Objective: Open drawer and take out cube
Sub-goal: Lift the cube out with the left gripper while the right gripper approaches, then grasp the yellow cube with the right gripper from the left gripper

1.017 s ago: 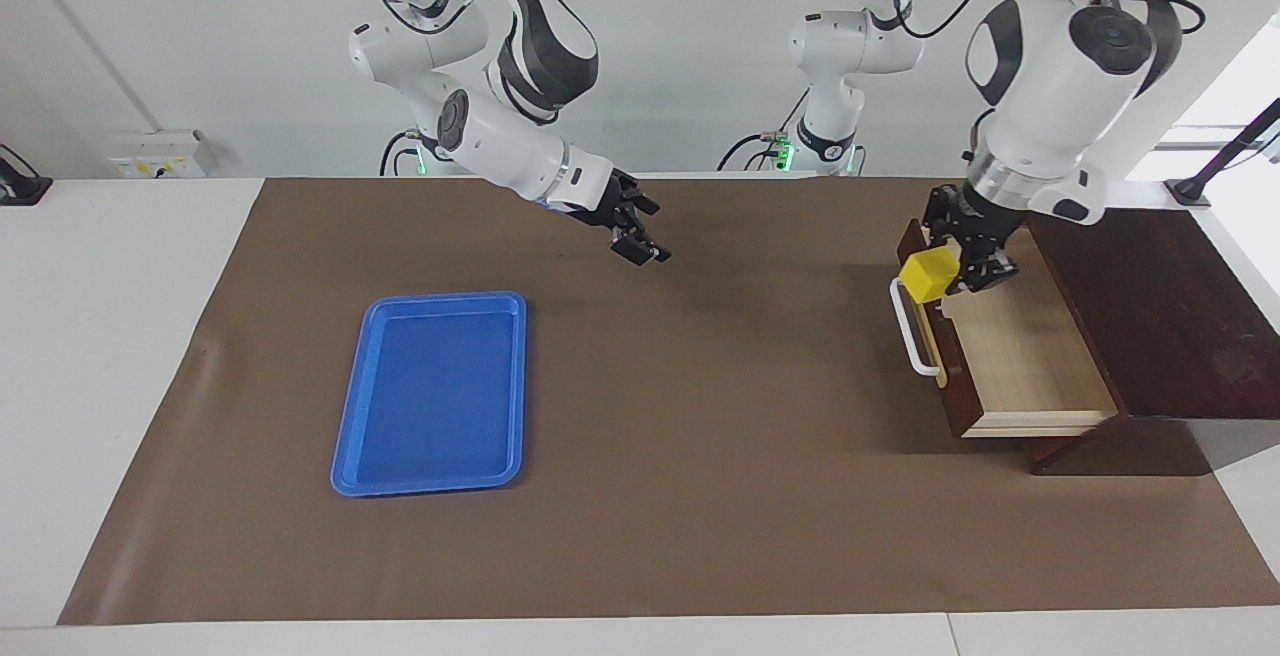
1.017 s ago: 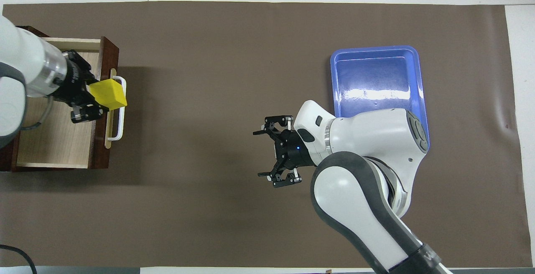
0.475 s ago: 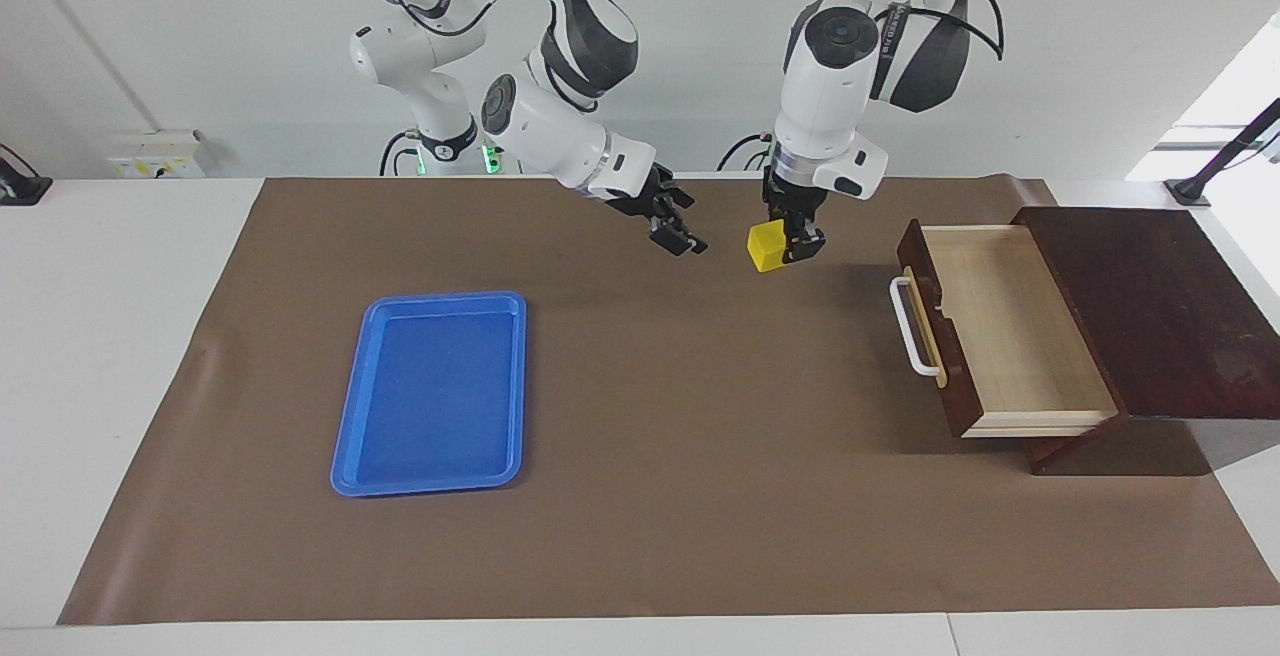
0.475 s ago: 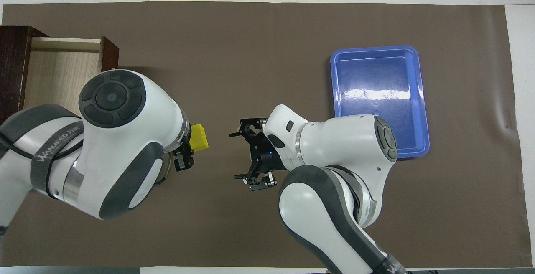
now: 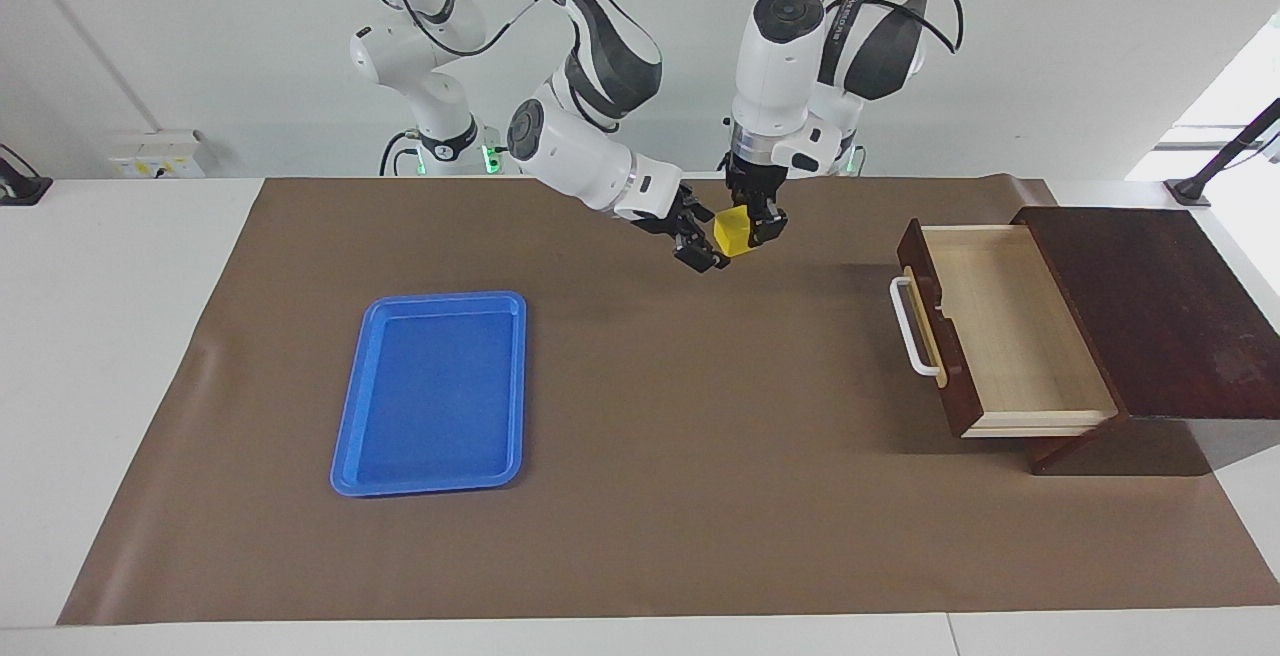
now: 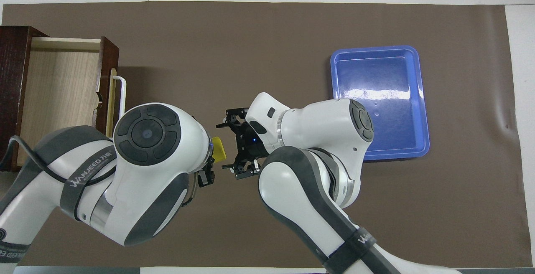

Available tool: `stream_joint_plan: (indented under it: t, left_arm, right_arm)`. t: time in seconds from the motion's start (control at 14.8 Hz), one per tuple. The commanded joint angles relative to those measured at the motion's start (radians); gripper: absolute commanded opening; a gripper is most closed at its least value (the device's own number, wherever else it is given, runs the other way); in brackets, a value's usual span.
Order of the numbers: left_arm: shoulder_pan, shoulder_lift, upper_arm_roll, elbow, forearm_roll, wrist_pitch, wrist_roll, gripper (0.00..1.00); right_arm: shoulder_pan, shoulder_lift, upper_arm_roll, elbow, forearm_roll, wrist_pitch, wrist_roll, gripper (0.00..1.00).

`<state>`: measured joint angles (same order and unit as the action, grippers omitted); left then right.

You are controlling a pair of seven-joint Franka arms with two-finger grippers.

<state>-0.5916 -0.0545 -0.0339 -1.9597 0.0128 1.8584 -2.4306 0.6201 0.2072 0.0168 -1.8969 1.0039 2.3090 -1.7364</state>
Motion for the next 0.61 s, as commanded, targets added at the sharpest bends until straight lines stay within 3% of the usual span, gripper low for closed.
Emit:
stream_joint_plan:
  t: [0.0, 0.54]
  left_arm:
    - [-0.031, -0.045, 0.015, -0.057, -0.011, 0.028, -0.013, 0.0]
    - [-0.042, -0.05, 0.015, -0.065, -0.016, 0.041, -0.013, 0.0]
  right_arm:
    - [0.001, 0.028, -0.004, 0.045, -0.047, -0.029, -0.003, 1.0]
    - [0.004, 0.028, -0.003, 0.044, -0.044, -0.086, -0.005, 1.0]
